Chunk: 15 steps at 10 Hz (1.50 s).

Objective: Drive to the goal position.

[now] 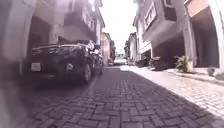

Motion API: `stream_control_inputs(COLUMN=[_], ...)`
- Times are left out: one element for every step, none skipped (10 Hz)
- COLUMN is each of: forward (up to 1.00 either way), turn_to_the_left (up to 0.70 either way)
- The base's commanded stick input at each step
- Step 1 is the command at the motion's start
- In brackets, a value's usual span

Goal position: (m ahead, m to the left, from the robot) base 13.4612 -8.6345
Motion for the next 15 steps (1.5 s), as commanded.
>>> stream_control_inputs(forward=[0.50,0.50,0.50,0.50,0.50,0.50,0.50,0.50,0.50,0.50,0.50,0.50,0.50,0.50,0.50], turn_to_the_left=[0.00,0.00,0.00,0.00,0.00,0.00,0.00,0.00,0.00,0.00,0.00,0.00,0.00,0.00,0.00])
